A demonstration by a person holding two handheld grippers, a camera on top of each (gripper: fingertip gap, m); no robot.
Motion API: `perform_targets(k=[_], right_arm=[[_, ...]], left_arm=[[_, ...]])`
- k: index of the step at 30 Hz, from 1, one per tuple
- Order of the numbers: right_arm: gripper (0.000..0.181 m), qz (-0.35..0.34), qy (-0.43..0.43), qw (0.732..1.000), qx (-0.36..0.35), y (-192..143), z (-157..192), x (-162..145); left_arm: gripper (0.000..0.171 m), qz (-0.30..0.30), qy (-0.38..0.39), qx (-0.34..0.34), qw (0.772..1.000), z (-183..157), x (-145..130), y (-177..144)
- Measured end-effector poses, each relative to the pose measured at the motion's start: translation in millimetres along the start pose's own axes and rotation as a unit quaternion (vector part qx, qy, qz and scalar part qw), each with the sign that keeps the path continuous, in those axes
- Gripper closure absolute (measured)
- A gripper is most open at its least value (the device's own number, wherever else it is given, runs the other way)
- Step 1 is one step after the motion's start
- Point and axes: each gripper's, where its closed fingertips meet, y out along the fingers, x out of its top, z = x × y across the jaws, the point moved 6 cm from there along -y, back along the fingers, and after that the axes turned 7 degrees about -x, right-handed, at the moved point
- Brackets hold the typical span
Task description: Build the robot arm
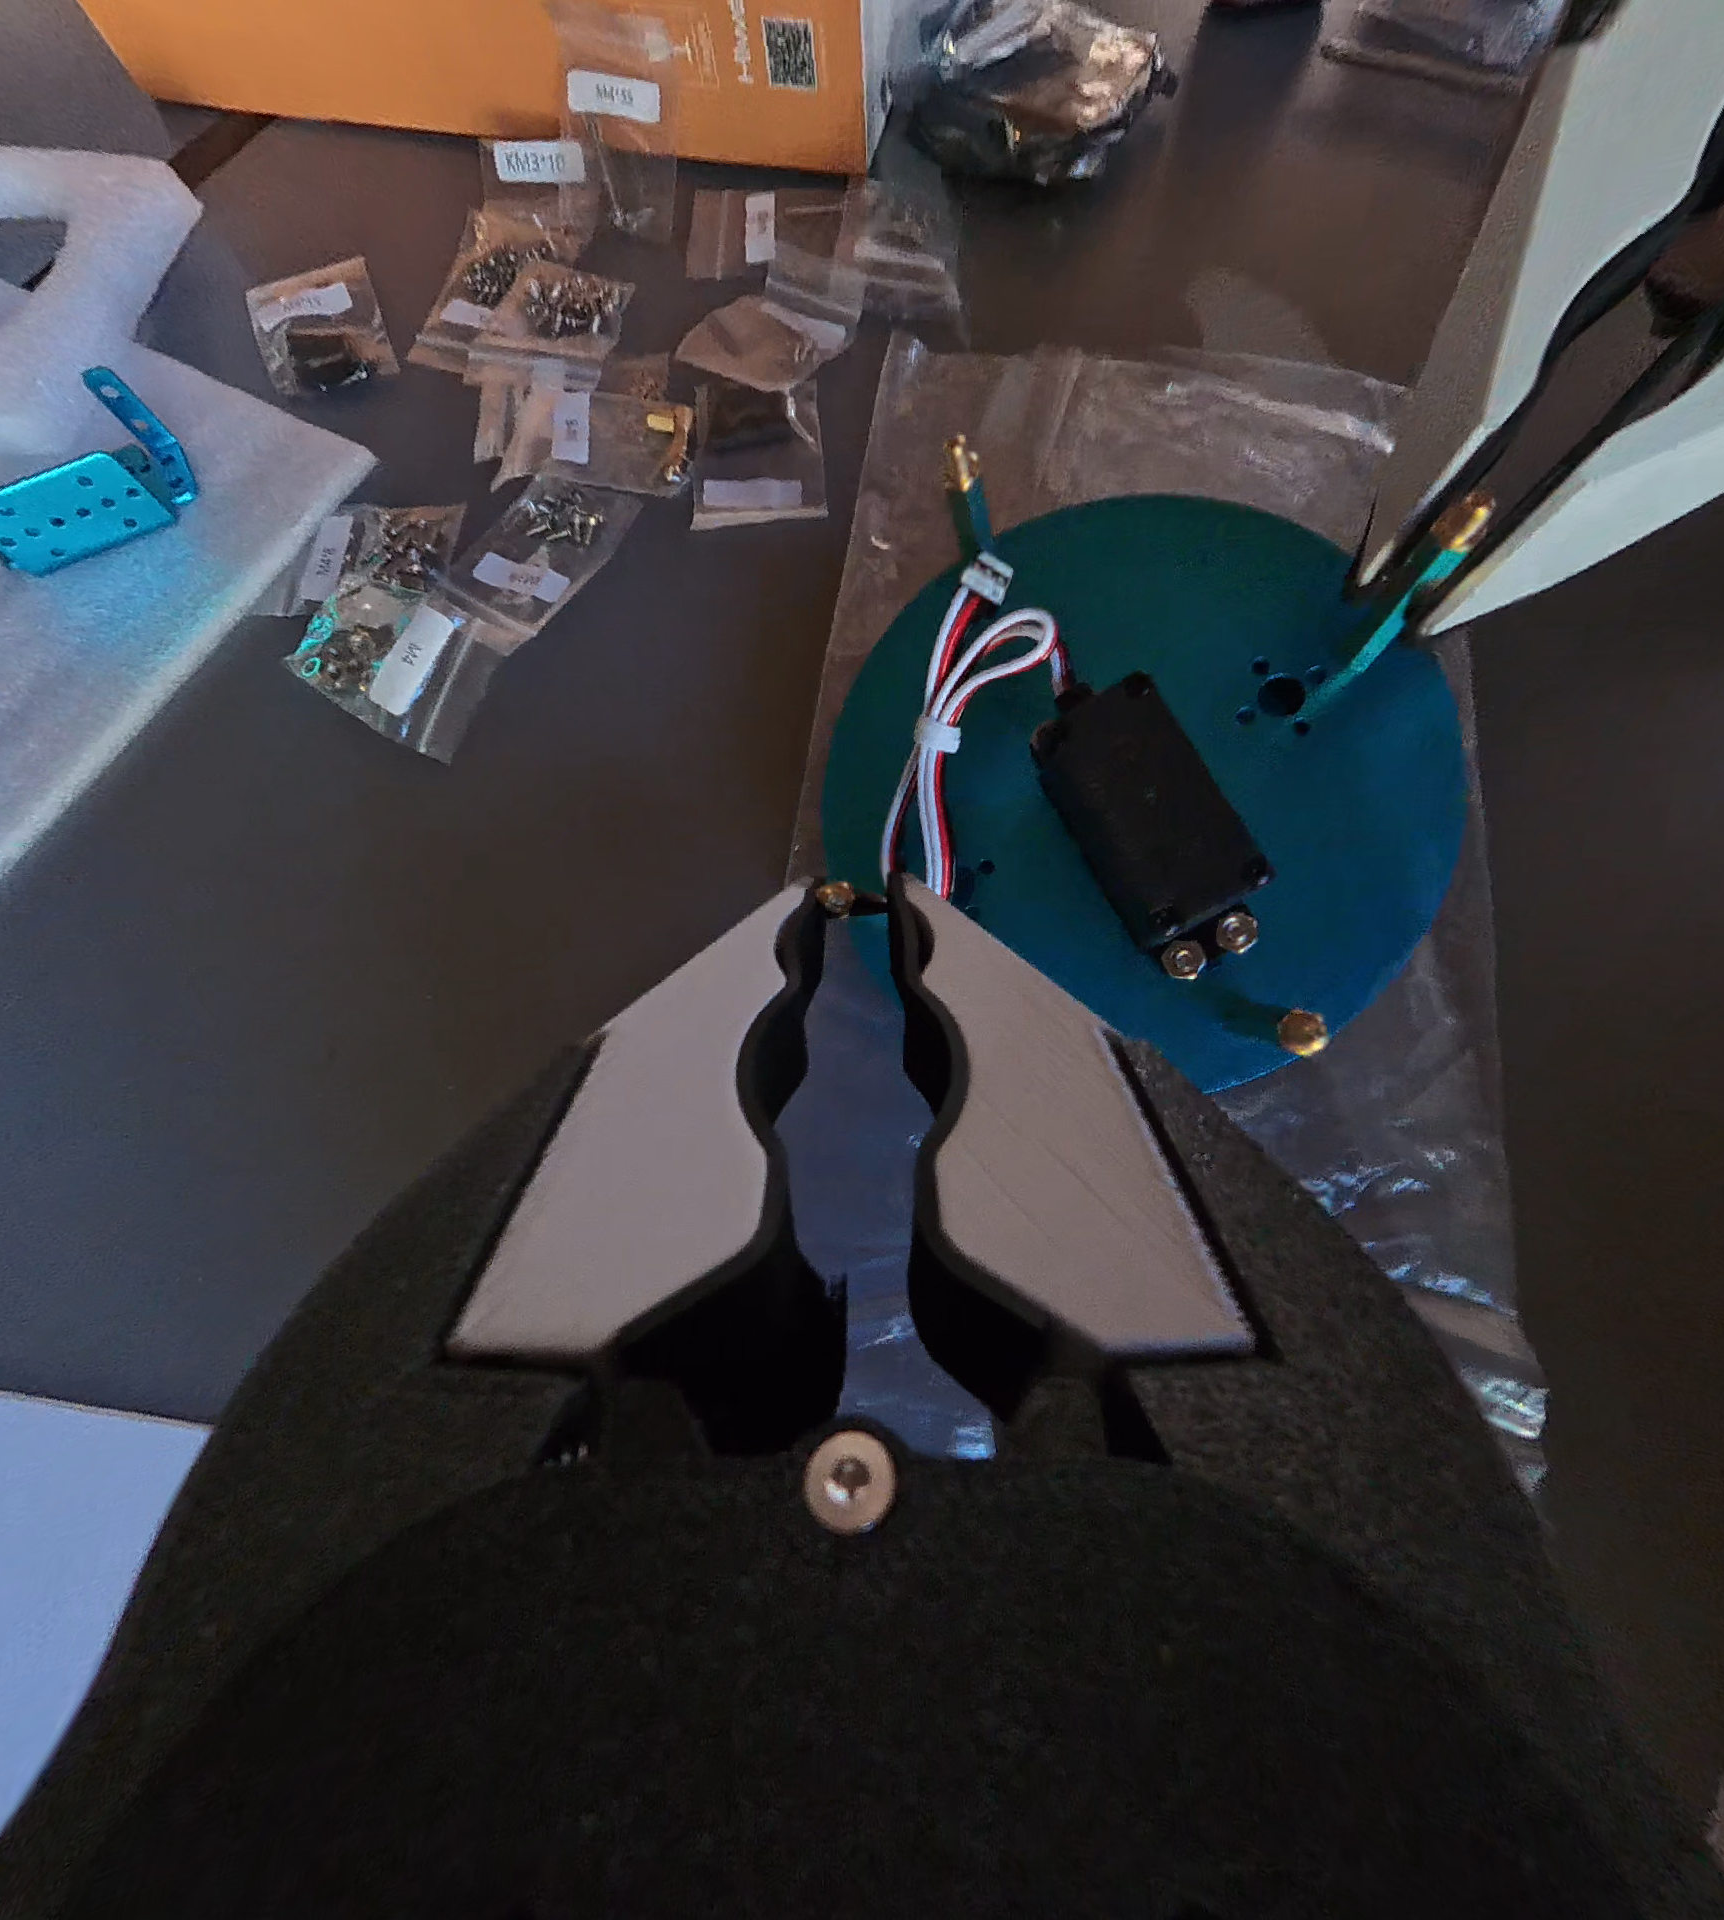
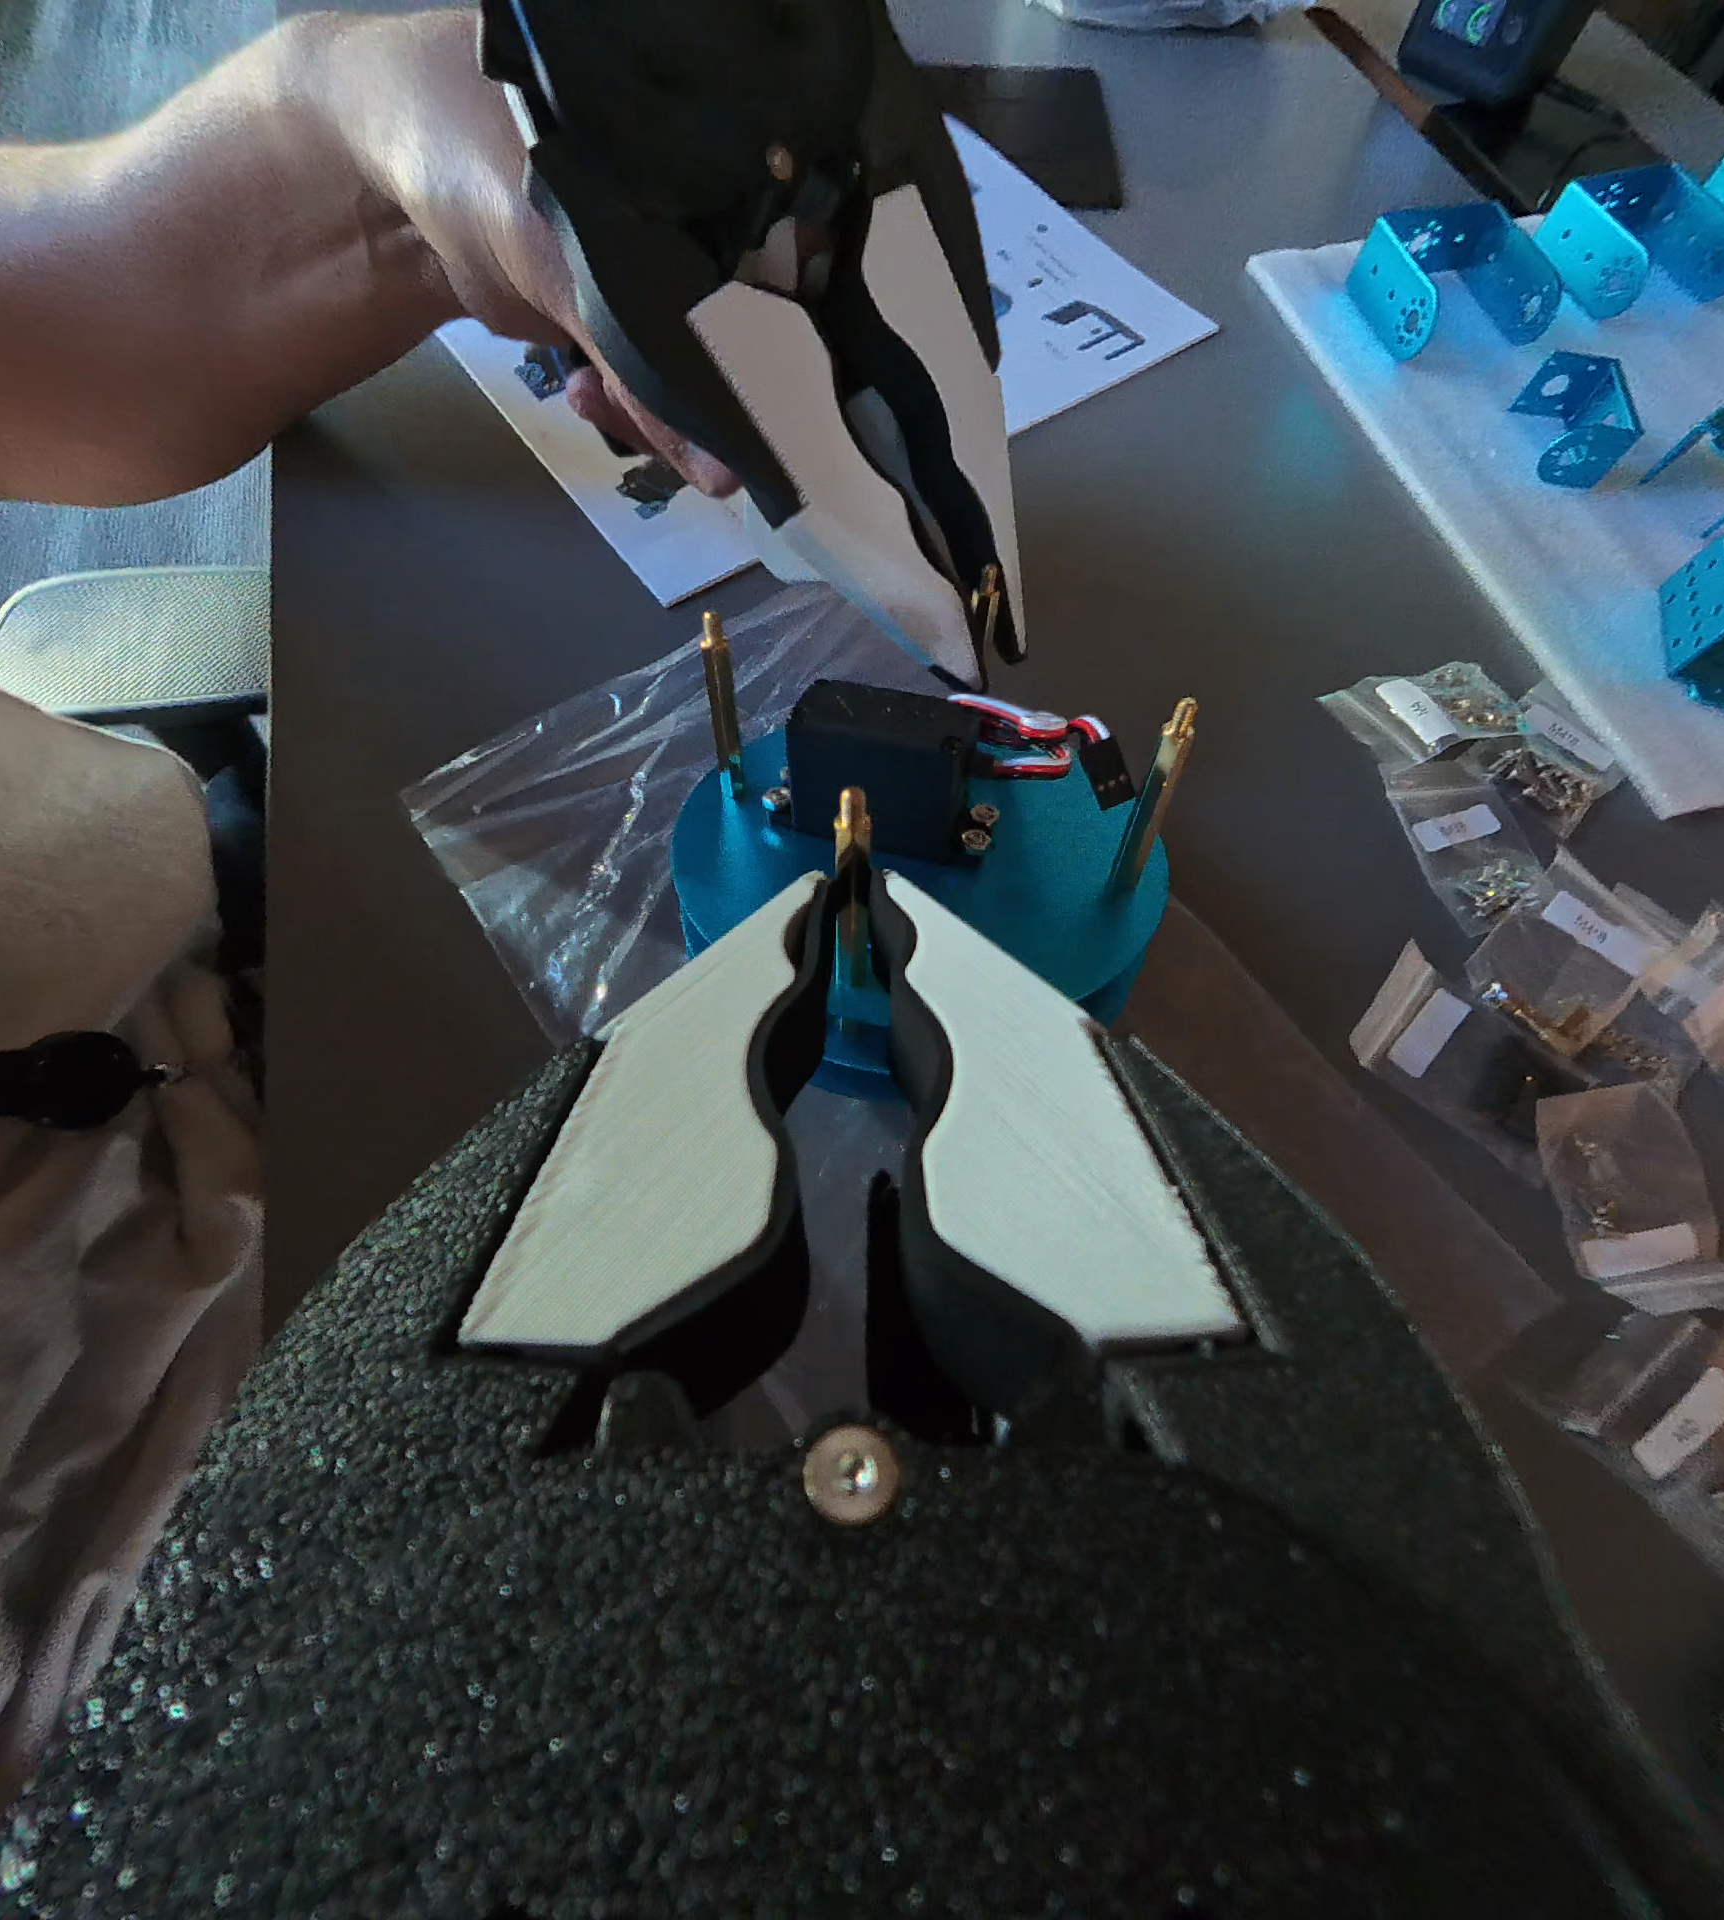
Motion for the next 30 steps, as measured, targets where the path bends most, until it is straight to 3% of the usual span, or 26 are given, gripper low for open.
perform_targets(k=[4,9,16,22,24,27,30], right_arm=[[0.177,0.04,-0.043,0.998,-0.003,-19,-3,19],[0.177,0.096,-0.111,0.989,0.033,-44,0,26],[0.177,0.158,-0.149,0.975,0.046,-34,0,33],[0.177,0.184,-0.171,0.964,0.086,-16,11,49],[0.177,0.188,-0.178,0.961,0.095,-5,15,55],[0.177,0.191,-0.186,0.958,0.105,9,20,62],[0.176,0.195,-0.191,0.955,0.116,21,24,65]], left_arm=[[0.164,-0.045,-0.049,-0.043,0.997,-12,4,-13],[0.164,-0.028,0.001,-0.087,0.996,-50,0,-4],[0.165,0.006,0.032,-0.101,0.994,-61,-13,20],[0.163,0.032,0.06,-0.065,0.996,-62,-24,22],[0.142,0.038,0.04,-0.057,0.997,-59,-31,14],[0.141,0.008,0.001,-0.043,0.999,-53,-37,-19],[0.141,-0.055,0.017,-0.033,0.998,-56,-20,-50]])
